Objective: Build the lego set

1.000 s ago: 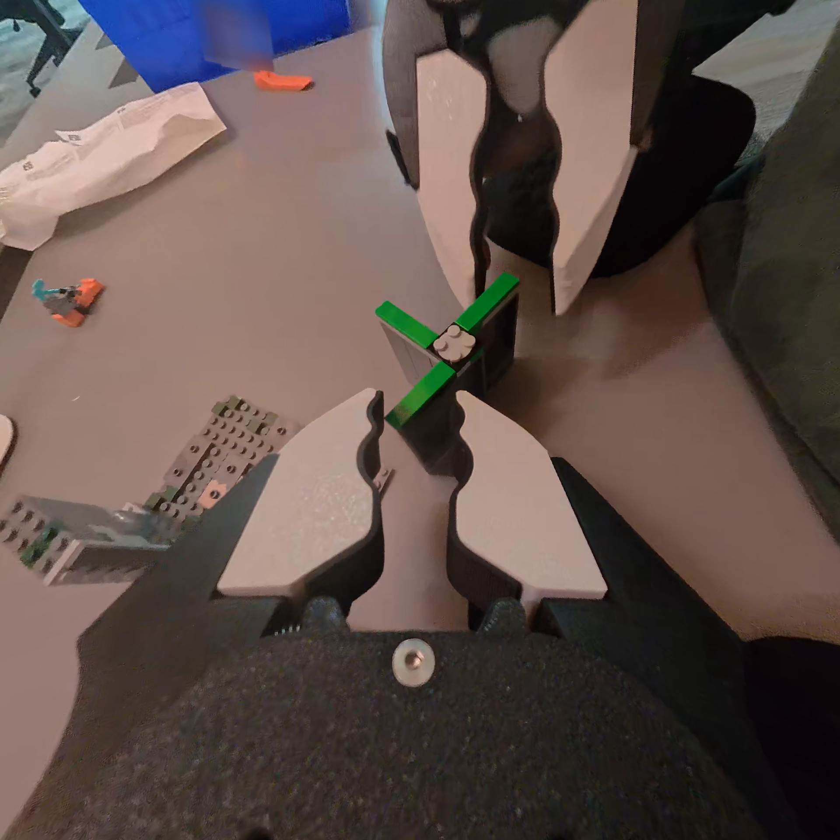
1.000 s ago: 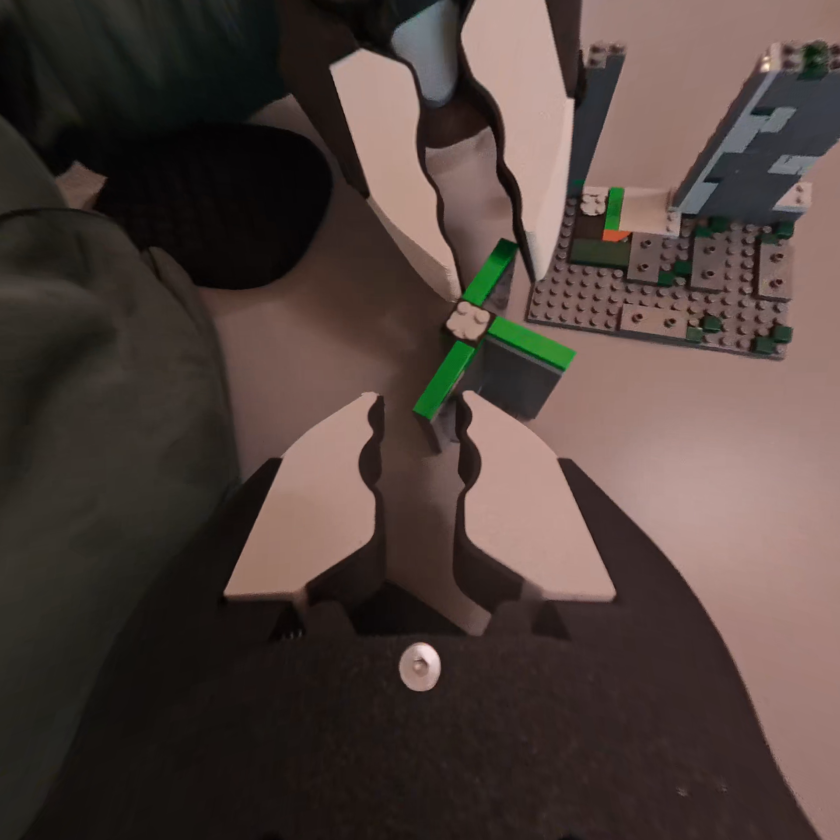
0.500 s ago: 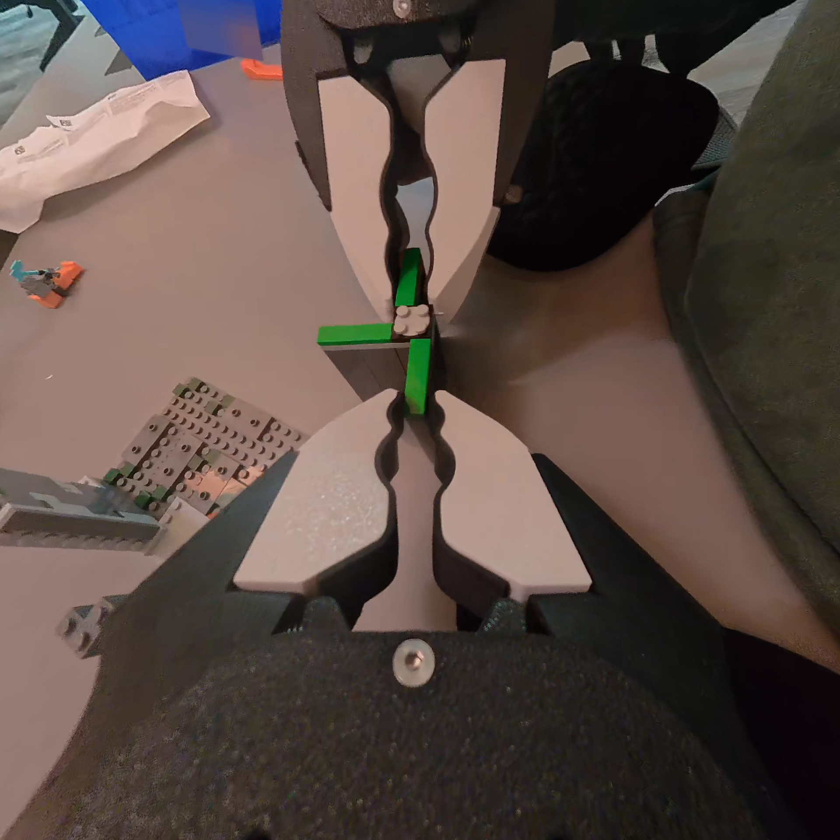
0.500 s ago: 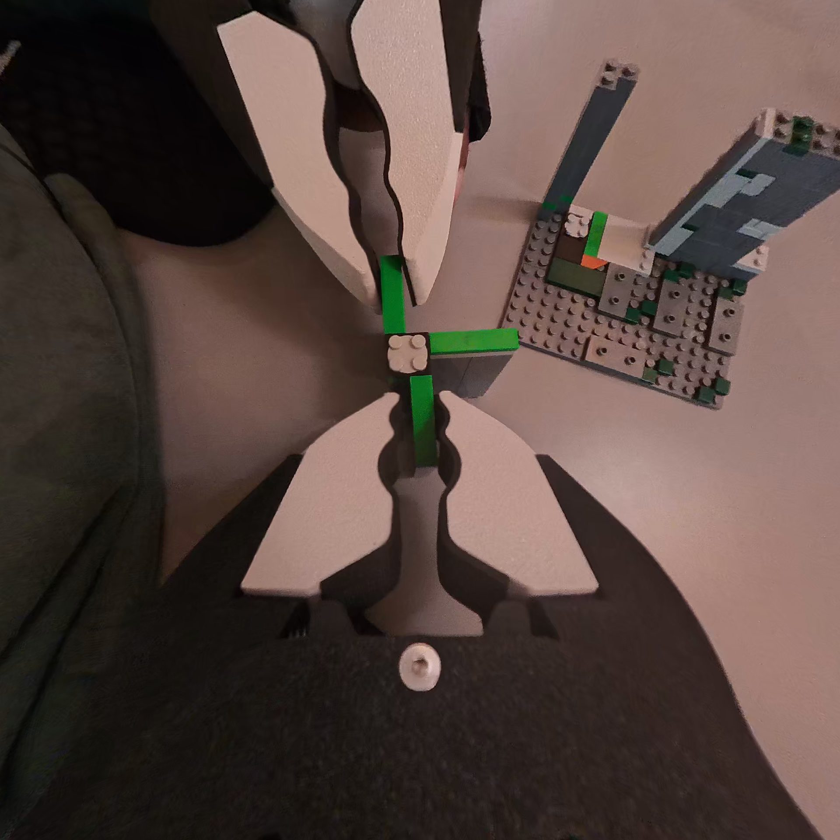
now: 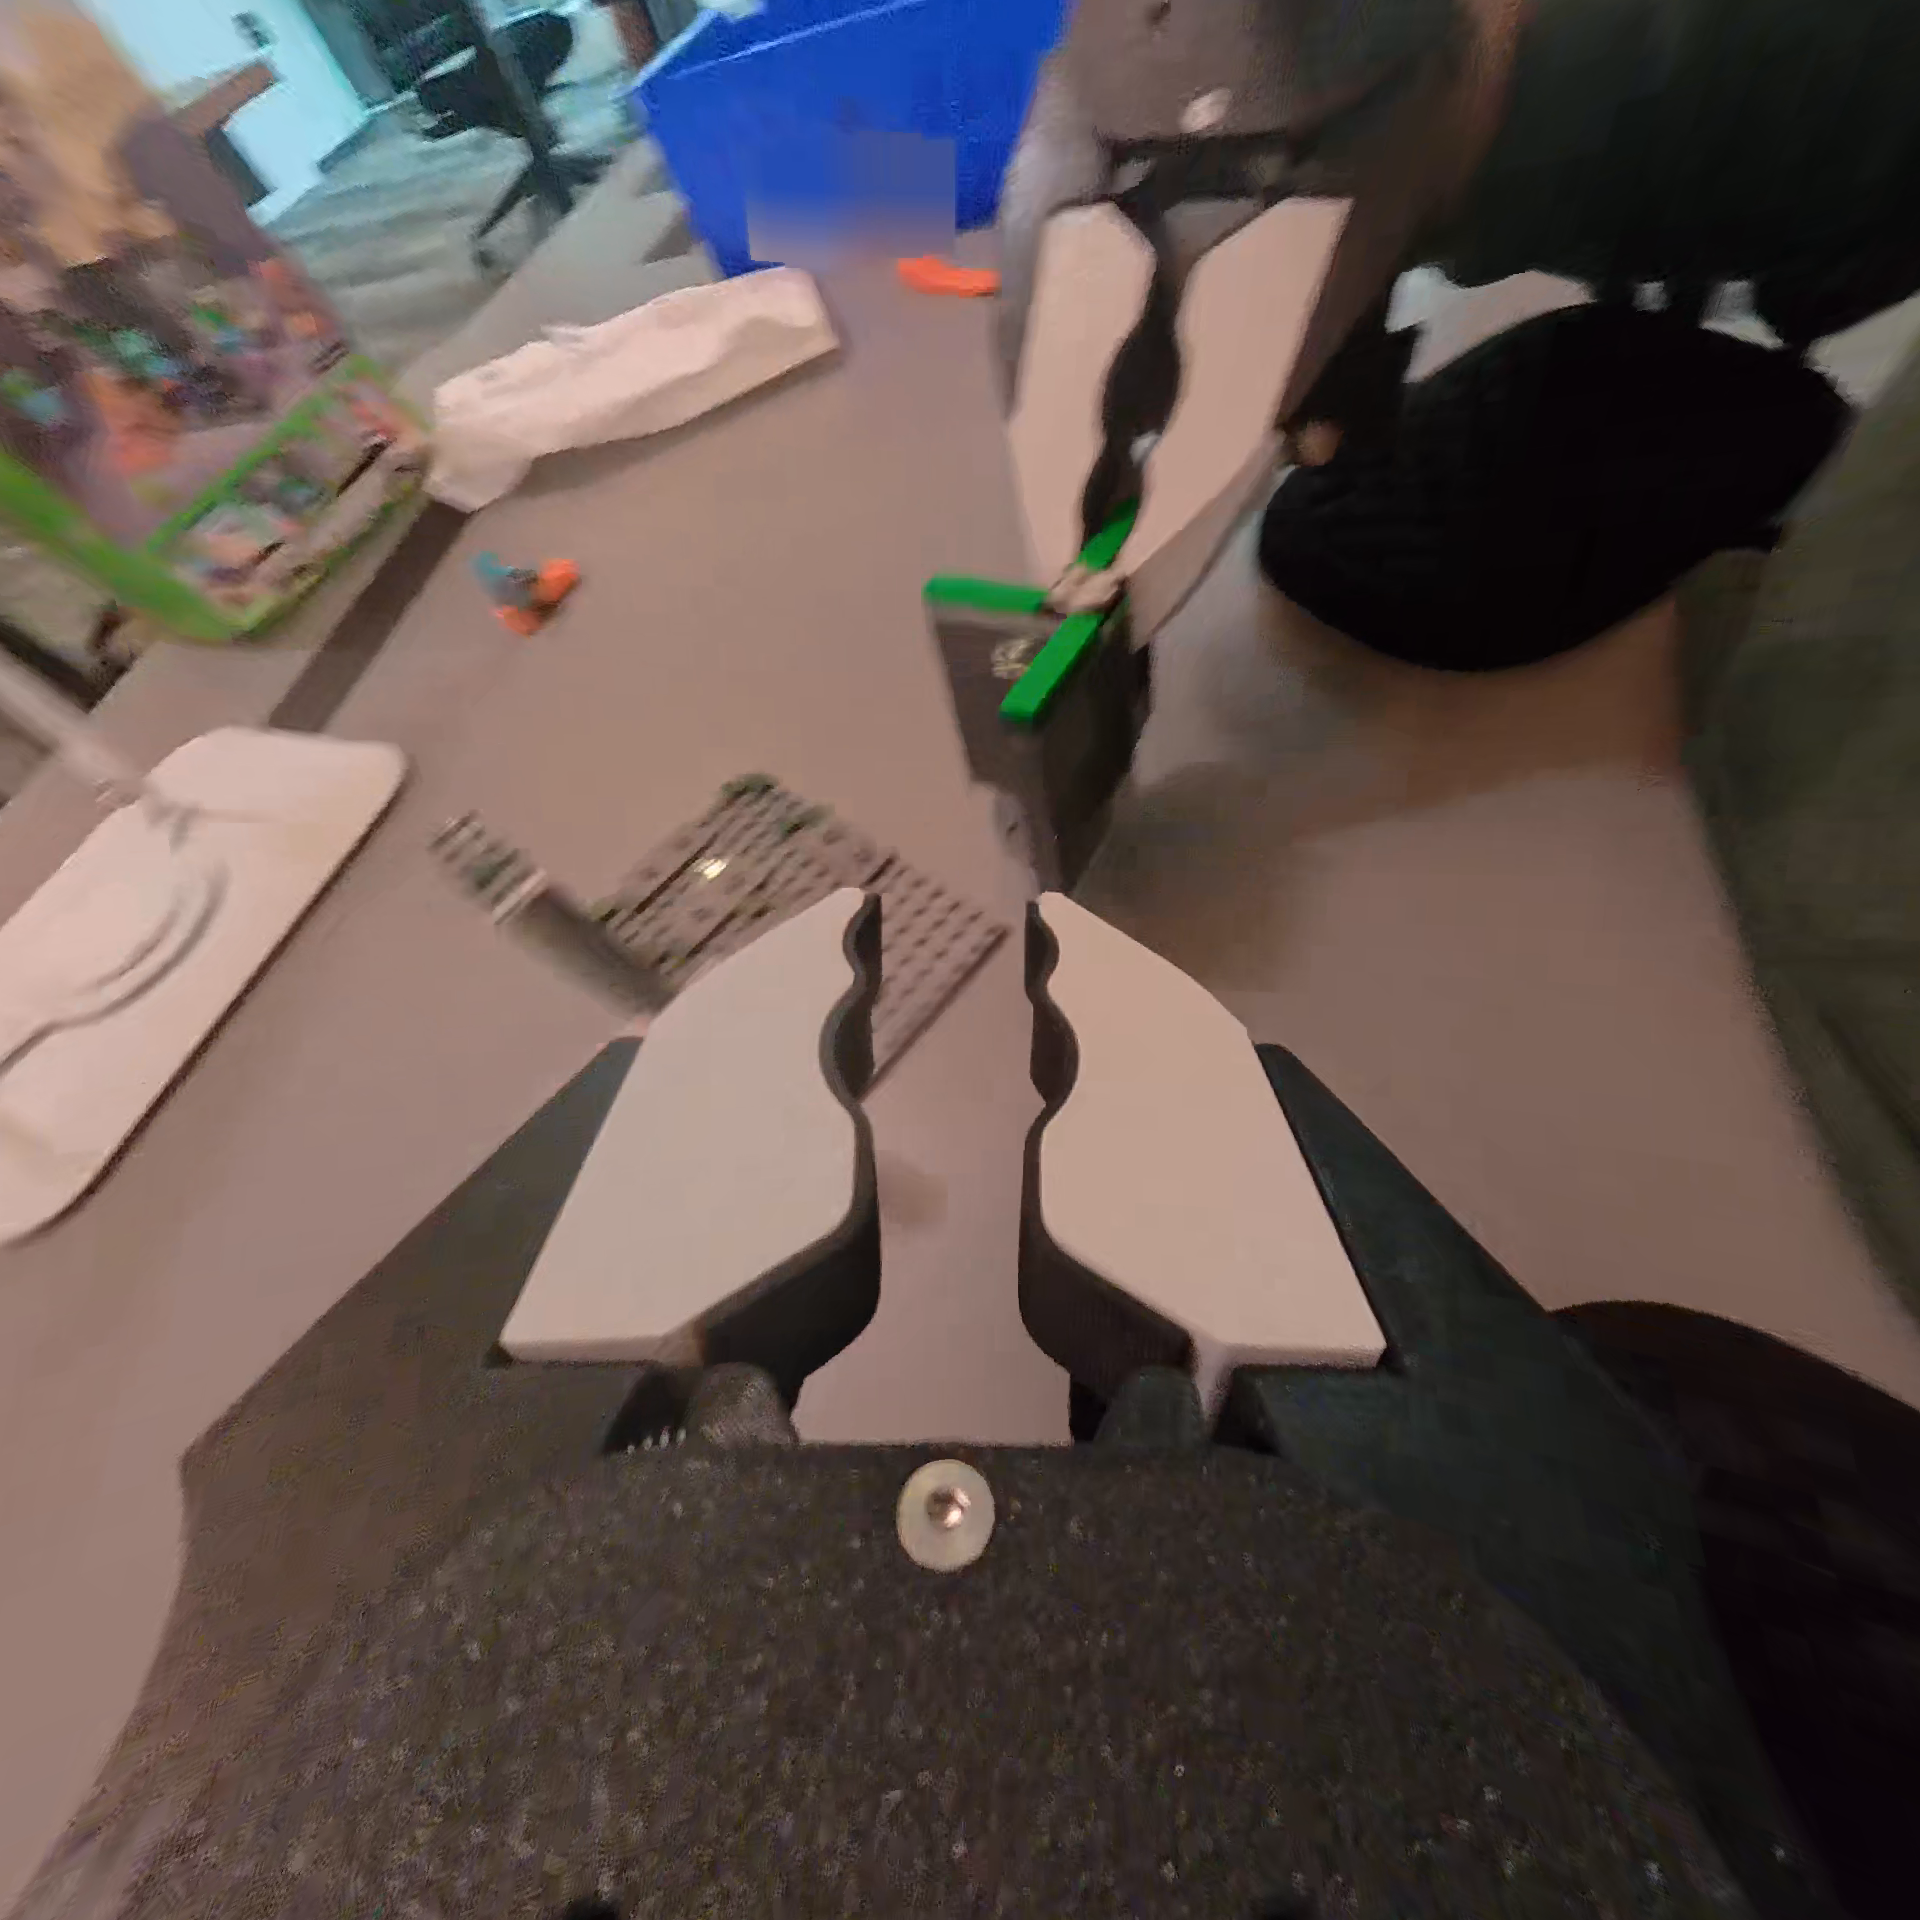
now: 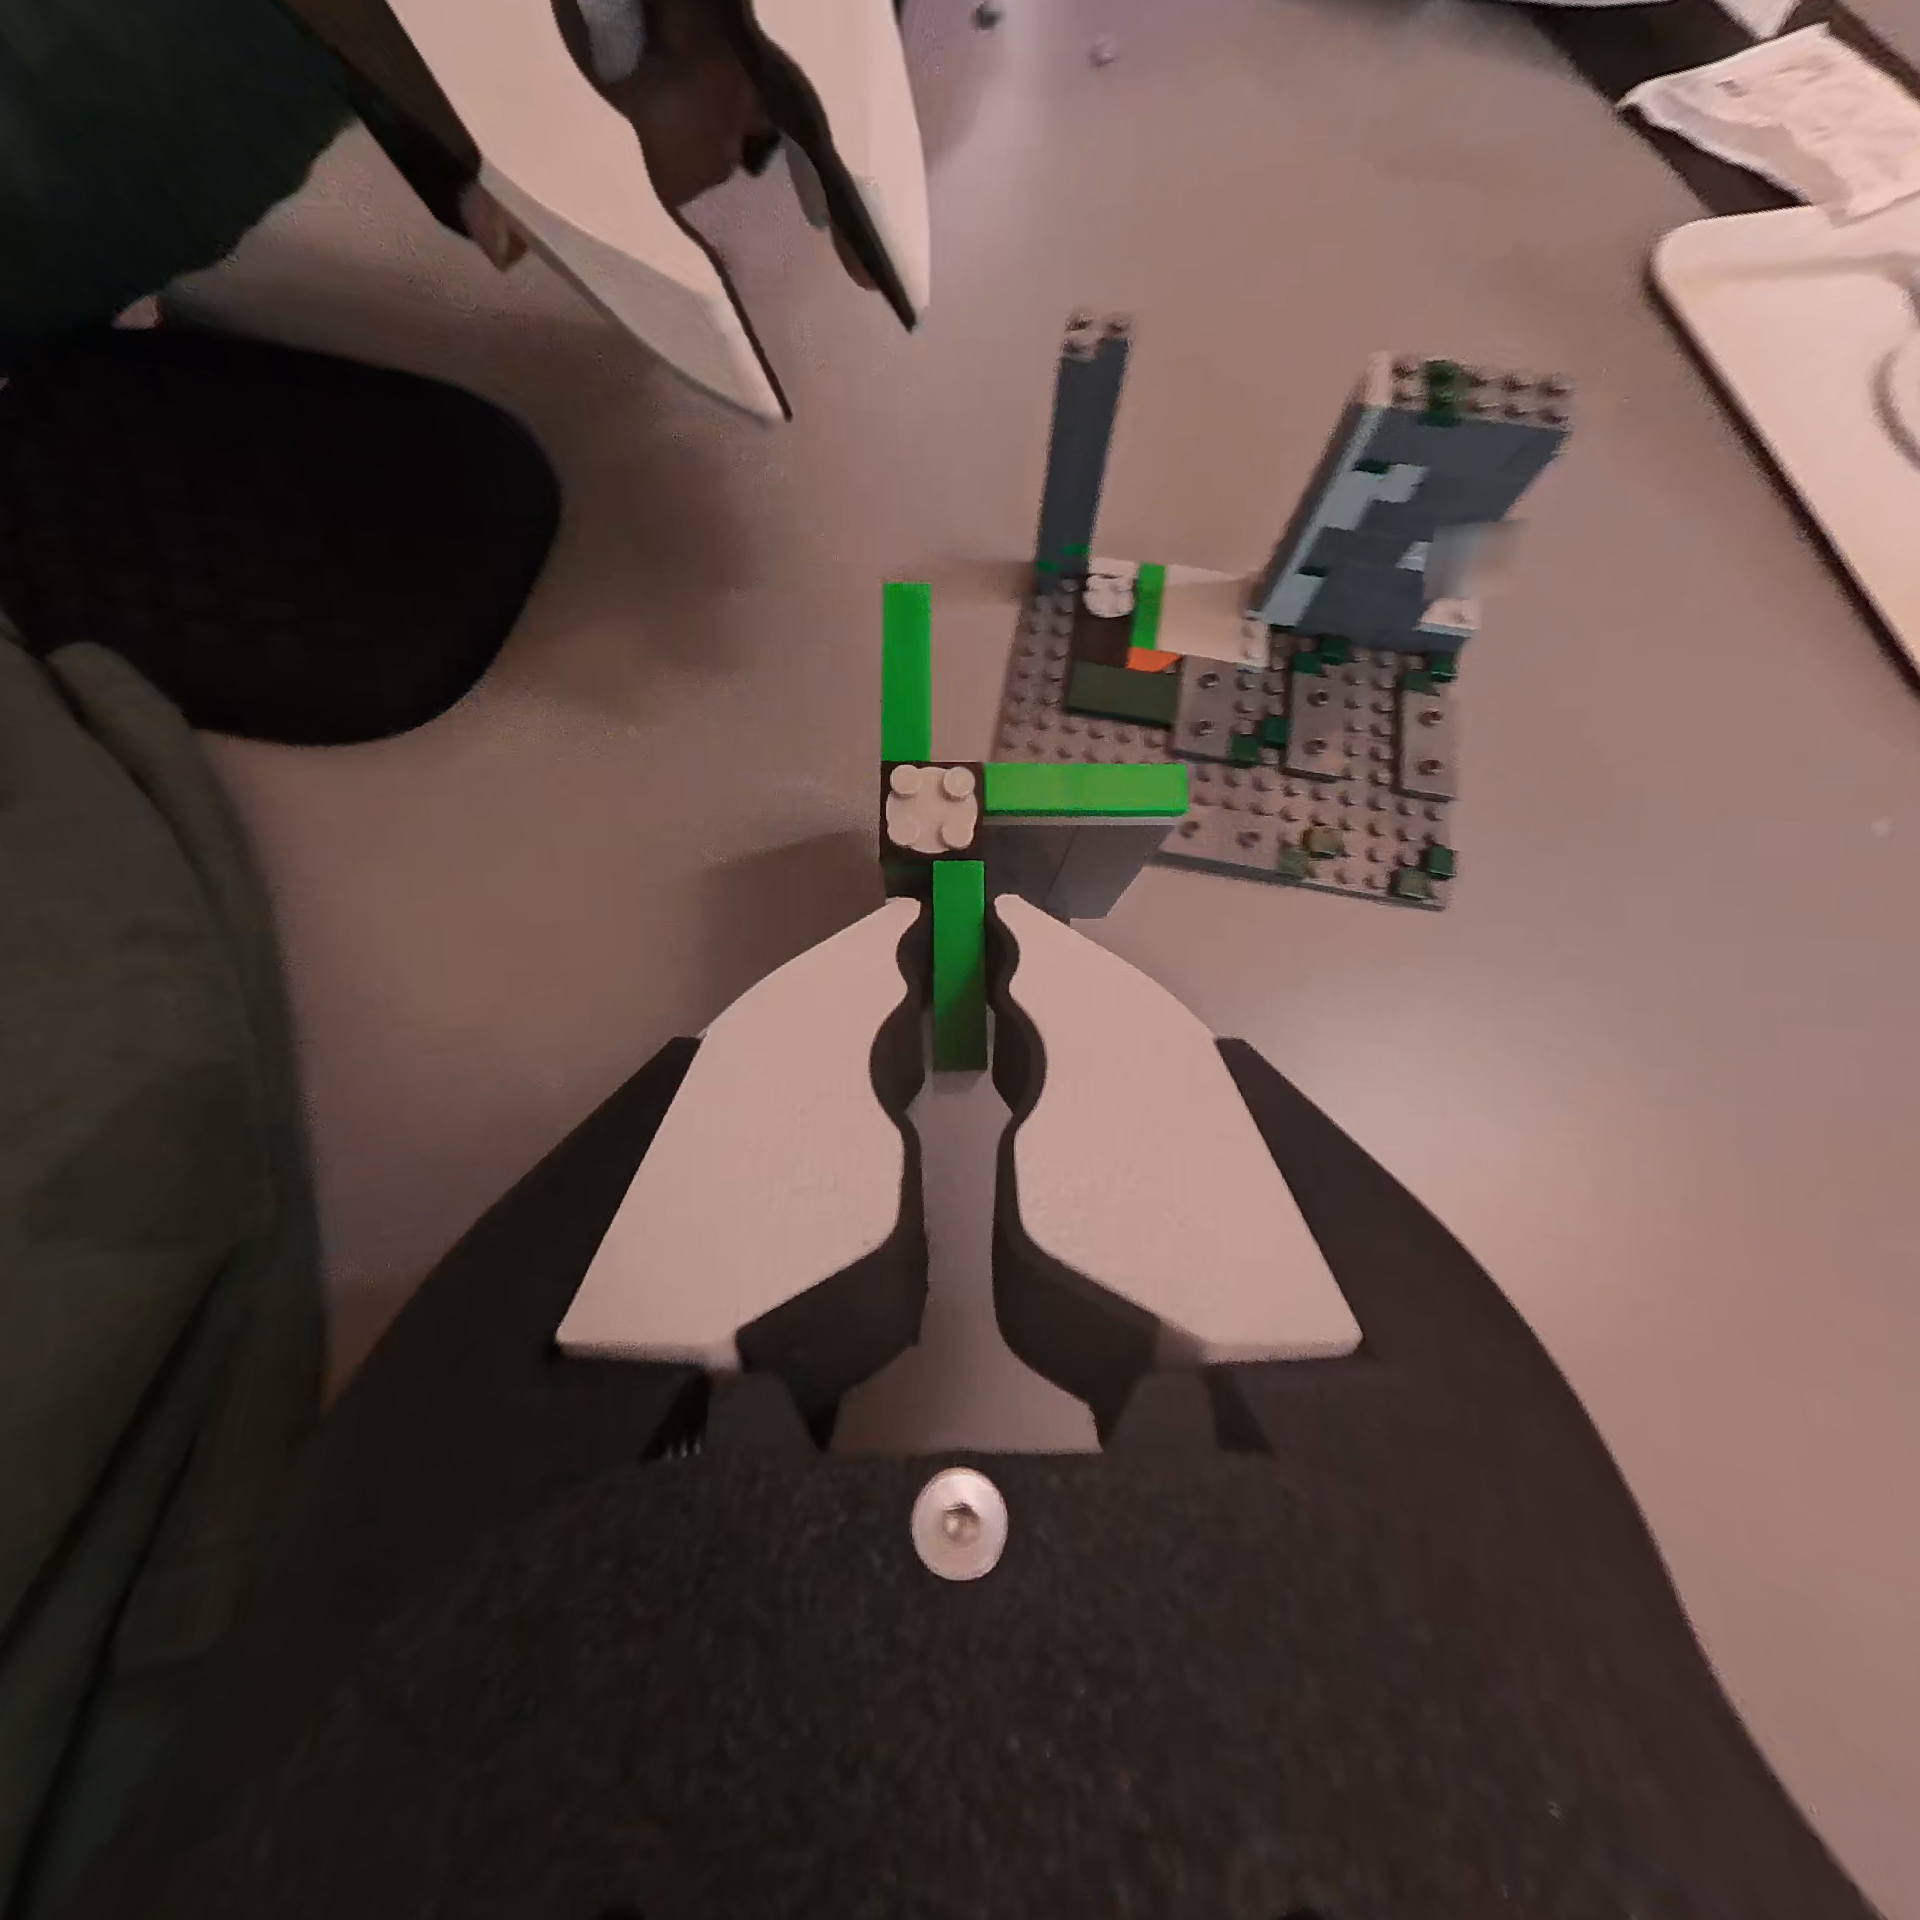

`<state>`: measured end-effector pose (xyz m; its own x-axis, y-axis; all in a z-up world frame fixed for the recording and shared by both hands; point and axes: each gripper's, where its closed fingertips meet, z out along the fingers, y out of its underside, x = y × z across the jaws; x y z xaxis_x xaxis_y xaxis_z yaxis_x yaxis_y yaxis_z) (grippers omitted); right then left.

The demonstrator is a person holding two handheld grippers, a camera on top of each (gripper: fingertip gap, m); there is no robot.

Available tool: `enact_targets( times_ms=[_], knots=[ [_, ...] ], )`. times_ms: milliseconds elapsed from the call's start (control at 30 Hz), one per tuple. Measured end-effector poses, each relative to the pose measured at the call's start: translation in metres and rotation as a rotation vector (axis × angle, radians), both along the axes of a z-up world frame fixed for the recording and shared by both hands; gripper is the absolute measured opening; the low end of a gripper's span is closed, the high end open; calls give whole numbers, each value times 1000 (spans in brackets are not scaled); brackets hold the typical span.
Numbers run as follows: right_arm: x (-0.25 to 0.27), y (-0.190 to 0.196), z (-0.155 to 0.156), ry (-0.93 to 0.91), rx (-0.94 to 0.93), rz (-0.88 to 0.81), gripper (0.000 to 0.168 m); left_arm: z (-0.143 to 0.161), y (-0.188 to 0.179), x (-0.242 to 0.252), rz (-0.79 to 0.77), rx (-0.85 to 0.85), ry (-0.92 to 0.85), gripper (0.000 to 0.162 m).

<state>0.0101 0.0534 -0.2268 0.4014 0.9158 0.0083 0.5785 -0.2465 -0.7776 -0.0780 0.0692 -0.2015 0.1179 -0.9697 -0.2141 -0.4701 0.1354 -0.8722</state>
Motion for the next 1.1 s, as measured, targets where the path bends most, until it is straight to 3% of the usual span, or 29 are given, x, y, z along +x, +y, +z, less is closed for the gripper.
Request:
enact_targets(
  times_ms=[133,367,800,1100],
  knots=[
    [6,24,8,31,8,-84,8,-12,35,-22,115,-33,3,36],
    [-4,53,14,42,13,-127,8,-52,56,-15,129,-78,95,41],
    [-28,72,4,4,-18,26,8,-44,16,20,-8,-59,65,34],
    [-27,68,0,-50,-58,190,8,-29,42,0,74,-45,-2,26]
  ],
)
